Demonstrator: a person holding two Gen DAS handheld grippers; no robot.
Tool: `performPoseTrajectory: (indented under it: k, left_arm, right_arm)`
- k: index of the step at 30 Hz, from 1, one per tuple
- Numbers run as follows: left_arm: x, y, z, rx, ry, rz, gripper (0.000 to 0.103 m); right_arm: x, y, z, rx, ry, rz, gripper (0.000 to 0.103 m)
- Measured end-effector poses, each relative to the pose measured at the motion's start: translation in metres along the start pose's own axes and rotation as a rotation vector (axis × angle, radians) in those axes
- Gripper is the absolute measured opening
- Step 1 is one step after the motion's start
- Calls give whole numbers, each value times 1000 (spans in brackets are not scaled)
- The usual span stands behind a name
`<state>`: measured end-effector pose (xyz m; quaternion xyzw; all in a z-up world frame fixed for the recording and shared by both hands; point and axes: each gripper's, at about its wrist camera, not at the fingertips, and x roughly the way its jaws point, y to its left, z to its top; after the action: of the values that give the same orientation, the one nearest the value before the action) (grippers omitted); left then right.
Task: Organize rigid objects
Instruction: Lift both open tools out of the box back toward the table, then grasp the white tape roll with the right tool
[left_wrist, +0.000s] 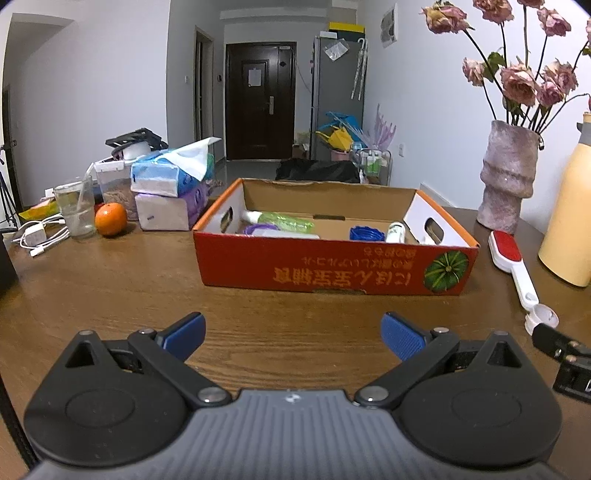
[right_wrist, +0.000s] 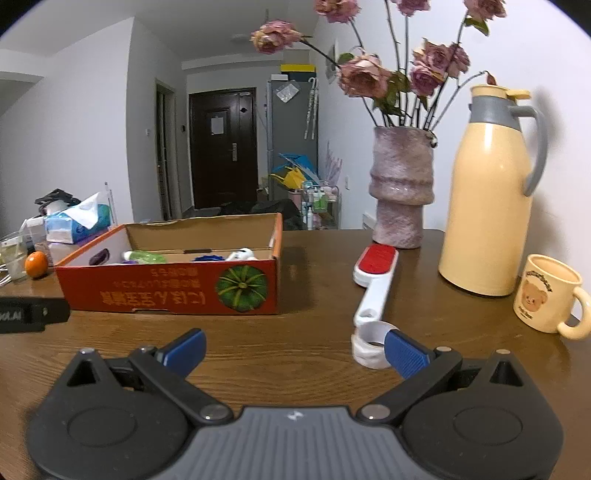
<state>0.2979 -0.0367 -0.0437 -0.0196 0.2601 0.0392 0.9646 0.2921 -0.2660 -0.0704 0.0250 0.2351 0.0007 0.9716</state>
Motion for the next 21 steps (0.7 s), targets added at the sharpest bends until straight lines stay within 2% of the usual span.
performPoseTrajectory:
  k: [12,18,21]
  left_arm:
    - [11,-4,-6,3,35,-18,103]
    - [17,-7,-6,5,49,-35,103]
    - [20,-10,-6,8,55,-49,103]
  right_arm:
    - [22,-43,-7,-17,62,-73,101]
    - [46,-55,-6,-10,103,-88,93]
    - [57,-61,-4,5,121,-84,85]
